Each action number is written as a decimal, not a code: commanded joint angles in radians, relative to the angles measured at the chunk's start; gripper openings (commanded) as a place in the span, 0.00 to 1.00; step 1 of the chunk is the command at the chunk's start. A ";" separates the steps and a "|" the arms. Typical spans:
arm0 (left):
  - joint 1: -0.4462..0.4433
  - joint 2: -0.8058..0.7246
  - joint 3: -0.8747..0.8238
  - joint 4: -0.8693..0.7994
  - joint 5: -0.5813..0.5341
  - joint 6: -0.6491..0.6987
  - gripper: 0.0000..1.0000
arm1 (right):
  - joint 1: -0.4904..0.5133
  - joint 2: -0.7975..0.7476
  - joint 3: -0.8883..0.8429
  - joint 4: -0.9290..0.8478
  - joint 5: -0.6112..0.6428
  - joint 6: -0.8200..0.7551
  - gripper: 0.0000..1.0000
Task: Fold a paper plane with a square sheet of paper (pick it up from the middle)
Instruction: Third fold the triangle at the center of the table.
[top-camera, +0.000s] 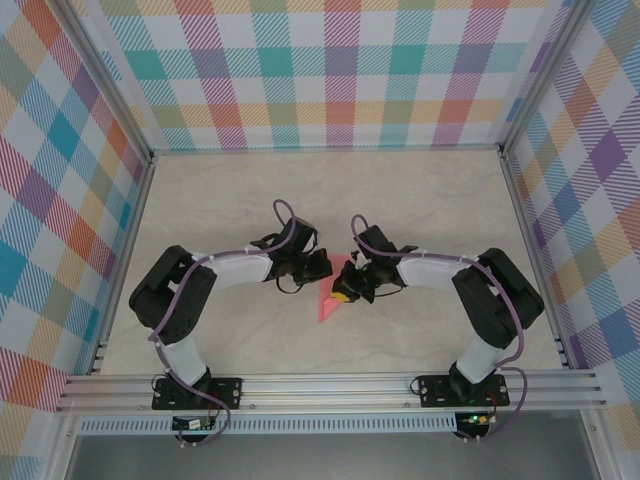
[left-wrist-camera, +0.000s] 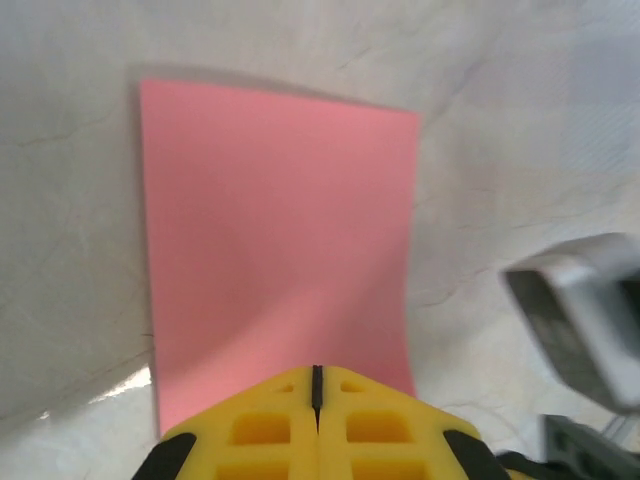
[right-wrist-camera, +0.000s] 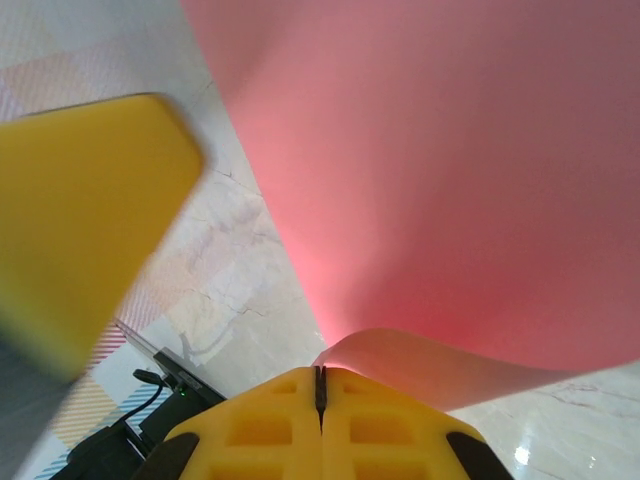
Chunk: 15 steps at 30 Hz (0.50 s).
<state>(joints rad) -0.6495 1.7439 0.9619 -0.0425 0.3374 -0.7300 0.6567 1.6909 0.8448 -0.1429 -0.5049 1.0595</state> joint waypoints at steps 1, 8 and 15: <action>0.024 -0.029 -0.021 0.031 -0.041 -0.011 0.04 | 0.008 0.025 0.020 0.024 0.012 -0.023 0.02; 0.033 0.045 -0.013 0.026 -0.018 -0.018 0.02 | 0.012 0.046 0.025 0.037 0.007 -0.033 0.02; 0.033 0.089 0.010 -0.009 -0.003 -0.007 0.01 | 0.013 0.055 0.025 0.048 0.009 -0.034 0.02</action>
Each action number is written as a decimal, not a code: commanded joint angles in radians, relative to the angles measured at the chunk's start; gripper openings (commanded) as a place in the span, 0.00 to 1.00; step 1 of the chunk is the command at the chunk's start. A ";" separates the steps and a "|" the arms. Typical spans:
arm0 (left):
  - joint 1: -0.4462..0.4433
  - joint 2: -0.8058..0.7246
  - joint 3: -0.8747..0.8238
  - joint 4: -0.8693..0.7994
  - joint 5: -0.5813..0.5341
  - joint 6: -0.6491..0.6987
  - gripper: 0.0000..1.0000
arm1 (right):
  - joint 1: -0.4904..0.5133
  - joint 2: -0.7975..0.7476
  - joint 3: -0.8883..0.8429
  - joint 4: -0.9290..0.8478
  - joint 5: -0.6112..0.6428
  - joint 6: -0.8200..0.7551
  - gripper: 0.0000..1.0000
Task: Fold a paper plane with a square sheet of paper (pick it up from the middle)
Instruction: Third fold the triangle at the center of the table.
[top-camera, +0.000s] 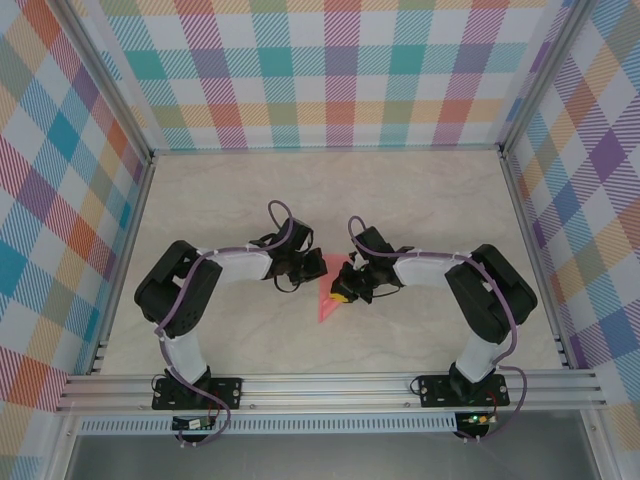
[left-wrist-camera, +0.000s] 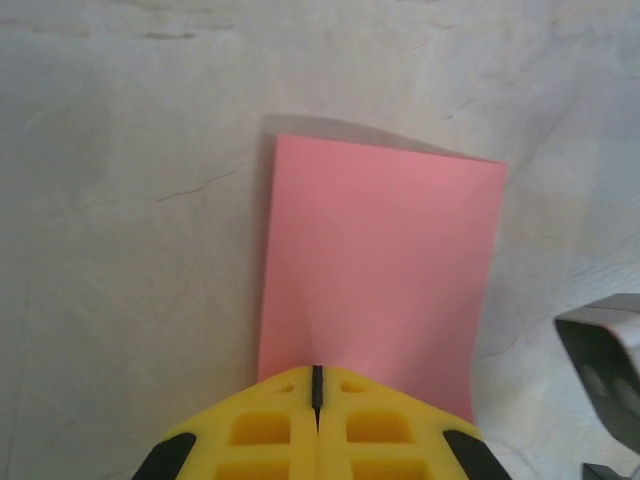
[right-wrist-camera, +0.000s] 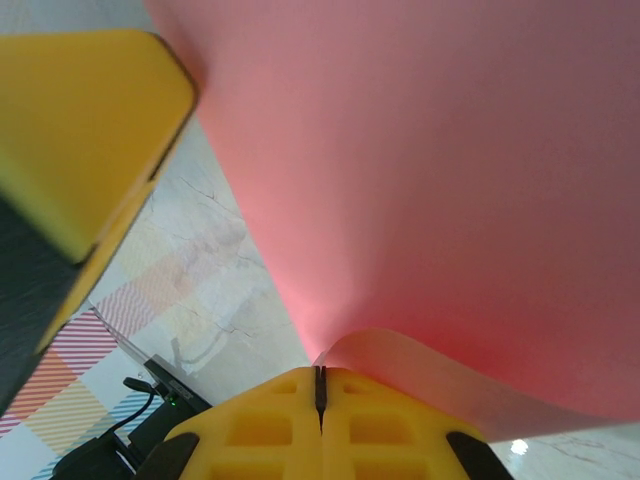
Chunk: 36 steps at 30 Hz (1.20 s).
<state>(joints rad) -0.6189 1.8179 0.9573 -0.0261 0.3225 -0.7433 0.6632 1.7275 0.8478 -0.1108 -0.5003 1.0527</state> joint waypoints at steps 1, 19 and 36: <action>0.002 0.021 0.018 -0.031 0.014 0.007 0.01 | 0.006 0.020 0.022 0.021 0.008 -0.027 0.02; 0.002 0.040 0.025 -0.071 0.018 0.018 0.00 | 0.010 0.055 0.032 0.068 0.010 -0.023 0.02; 0.002 0.038 0.024 -0.075 0.021 0.021 0.00 | 0.013 0.092 0.057 0.066 -0.008 -0.051 0.02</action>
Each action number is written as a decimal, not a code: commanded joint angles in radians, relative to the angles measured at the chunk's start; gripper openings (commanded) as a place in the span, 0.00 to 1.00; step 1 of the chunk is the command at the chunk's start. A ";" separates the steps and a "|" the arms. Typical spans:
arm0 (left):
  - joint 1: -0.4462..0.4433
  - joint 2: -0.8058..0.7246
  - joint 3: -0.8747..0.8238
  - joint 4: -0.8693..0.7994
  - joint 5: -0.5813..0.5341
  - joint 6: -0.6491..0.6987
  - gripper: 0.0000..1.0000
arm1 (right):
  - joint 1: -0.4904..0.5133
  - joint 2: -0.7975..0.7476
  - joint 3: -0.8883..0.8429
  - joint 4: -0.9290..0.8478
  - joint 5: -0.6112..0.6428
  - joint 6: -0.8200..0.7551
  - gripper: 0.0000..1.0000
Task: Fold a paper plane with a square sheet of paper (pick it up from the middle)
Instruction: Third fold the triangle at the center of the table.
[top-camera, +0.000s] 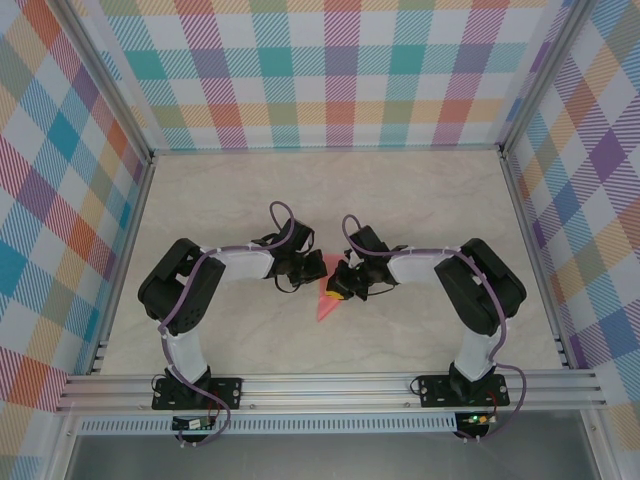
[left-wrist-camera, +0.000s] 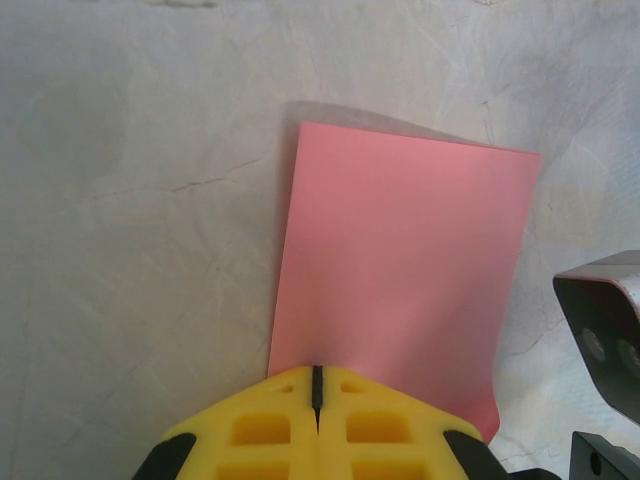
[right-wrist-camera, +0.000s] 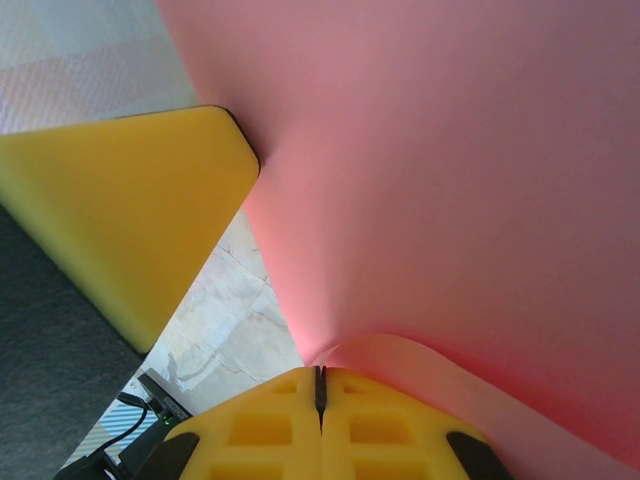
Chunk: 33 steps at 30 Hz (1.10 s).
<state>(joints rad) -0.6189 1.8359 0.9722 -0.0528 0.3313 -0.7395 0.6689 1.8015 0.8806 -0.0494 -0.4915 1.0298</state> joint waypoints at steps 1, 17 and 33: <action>0.002 0.020 0.007 -0.047 0.012 0.017 0.00 | 0.008 0.019 0.024 0.005 -0.017 -0.028 0.02; 0.002 0.016 -0.002 -0.046 0.009 0.016 0.00 | 0.009 0.015 0.017 -0.026 0.018 -0.033 0.03; 0.002 0.014 -0.001 -0.047 0.008 0.016 0.00 | 0.011 0.011 0.000 -0.046 0.033 -0.037 0.03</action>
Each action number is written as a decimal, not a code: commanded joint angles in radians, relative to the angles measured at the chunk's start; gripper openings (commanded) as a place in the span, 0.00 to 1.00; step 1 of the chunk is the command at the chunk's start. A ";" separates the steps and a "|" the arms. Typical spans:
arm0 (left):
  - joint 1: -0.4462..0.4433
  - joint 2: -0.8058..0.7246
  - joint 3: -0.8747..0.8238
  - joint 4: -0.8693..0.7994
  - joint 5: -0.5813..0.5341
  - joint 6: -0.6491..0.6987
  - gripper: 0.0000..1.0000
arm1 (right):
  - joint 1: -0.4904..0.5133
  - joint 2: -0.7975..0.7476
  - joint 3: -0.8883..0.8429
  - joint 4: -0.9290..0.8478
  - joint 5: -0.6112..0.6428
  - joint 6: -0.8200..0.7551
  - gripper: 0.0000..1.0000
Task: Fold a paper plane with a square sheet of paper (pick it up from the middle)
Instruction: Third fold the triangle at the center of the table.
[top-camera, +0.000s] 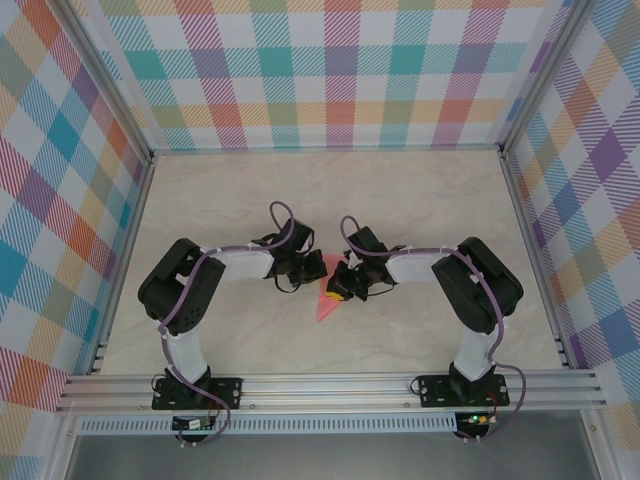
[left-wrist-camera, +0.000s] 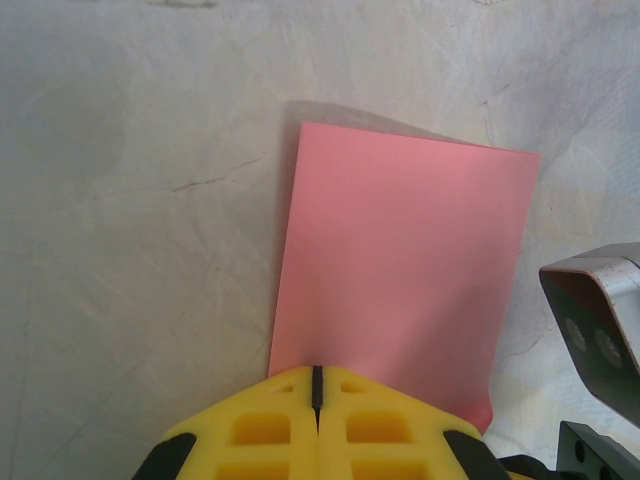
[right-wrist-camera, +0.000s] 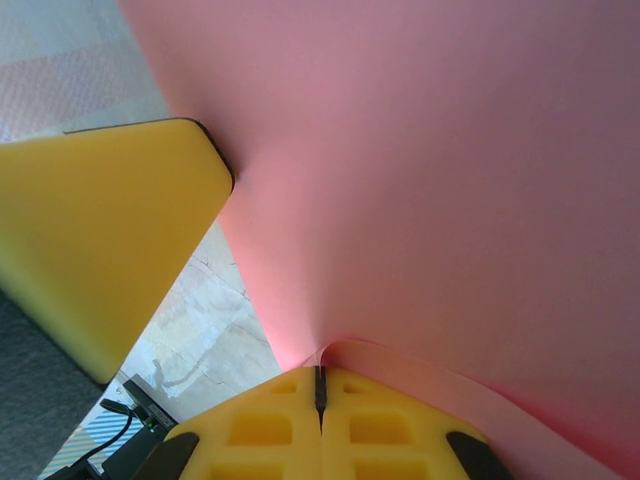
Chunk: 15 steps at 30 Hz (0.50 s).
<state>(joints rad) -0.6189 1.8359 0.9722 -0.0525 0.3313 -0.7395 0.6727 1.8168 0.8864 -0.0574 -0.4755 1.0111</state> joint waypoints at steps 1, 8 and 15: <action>0.003 0.016 -0.001 -0.048 0.008 0.016 0.00 | 0.007 -0.005 -0.006 -0.039 0.018 -0.018 0.03; 0.002 0.016 -0.002 -0.047 0.005 0.016 0.00 | 0.008 -0.015 -0.026 -0.040 0.020 -0.019 0.03; 0.002 0.013 -0.002 -0.050 0.005 0.015 0.00 | 0.010 -0.032 -0.036 -0.049 0.042 -0.014 0.03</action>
<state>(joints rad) -0.6189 1.8359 0.9722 -0.0528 0.3313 -0.7395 0.6754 1.8080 0.8772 -0.0574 -0.4664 1.0080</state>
